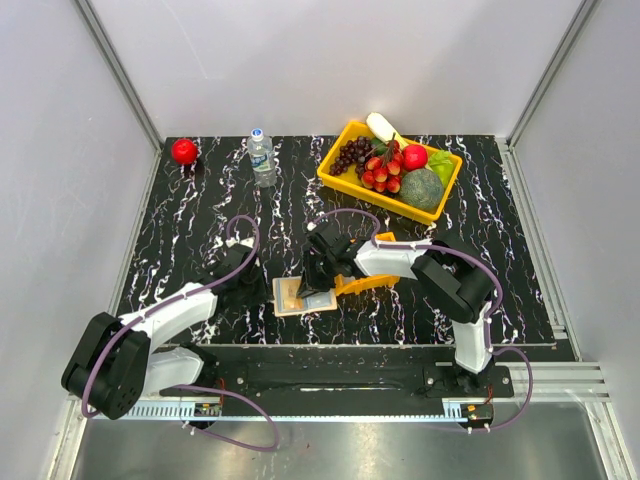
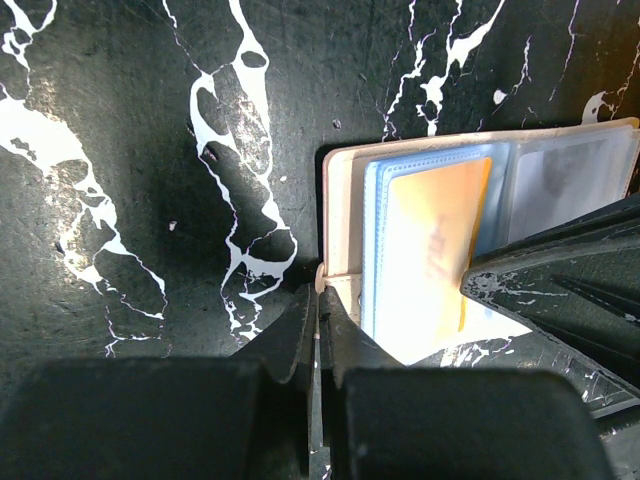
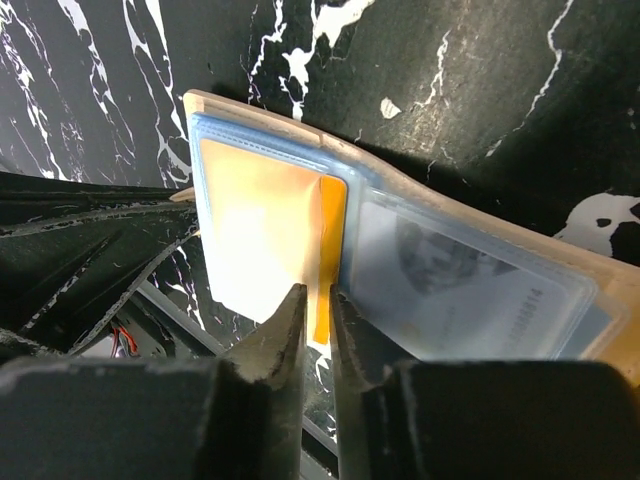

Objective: Put the credit cards into the card holder
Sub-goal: Insert the credit card into the card holder.

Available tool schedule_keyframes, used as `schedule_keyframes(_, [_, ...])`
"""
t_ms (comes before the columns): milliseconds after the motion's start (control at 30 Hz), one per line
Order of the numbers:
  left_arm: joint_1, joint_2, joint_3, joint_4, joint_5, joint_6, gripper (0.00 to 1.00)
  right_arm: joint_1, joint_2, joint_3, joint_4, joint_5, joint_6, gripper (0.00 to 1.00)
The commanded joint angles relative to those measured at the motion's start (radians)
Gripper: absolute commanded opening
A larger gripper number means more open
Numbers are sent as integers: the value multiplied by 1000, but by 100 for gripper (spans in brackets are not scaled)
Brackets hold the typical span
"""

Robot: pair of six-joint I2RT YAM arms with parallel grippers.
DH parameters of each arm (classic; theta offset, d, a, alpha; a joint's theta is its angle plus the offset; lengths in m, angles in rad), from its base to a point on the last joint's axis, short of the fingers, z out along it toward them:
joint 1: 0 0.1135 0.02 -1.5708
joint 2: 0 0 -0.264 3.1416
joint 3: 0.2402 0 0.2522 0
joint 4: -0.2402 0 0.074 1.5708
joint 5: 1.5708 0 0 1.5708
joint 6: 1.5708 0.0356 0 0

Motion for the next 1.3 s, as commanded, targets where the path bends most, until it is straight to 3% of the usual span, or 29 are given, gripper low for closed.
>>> schedule_keyframes(0, [0,7,-9,34,0,0,0,2,-6,-8,69,-36,3,17])
schedule_keyframes(133, [0,11,-12,41,2,-1,0,2,12,-2,84,-74,1,11])
schedule_keyframes(200, [0,11,-12,41,2,-3,0,0,-14,-20,126,-90,1,1])
schedule_keyframes(400, [0,7,-21,42,-3,-1,0,2,-118,-74,199,-32,-29,0])
schedule_keyframes(500, [0,1,-23,42,-11,-3,0,0,-173,-106,232,-5,-36,12])
schedule_keyframes(600, [0,-7,-41,51,-14,-13,0,0,-157,-80,186,-19,-49,15])
schedule_keyframes(700, [0,-24,-63,70,-9,-24,0,0,-149,-91,174,16,-33,25])
schedule_keyframes(867, [0,-62,-81,87,-1,-29,0,0,-160,-117,117,102,-30,31])
schedule_keyframes(1267, [1,-185,-132,108,-5,-23,0,0,-192,-88,124,134,13,40])
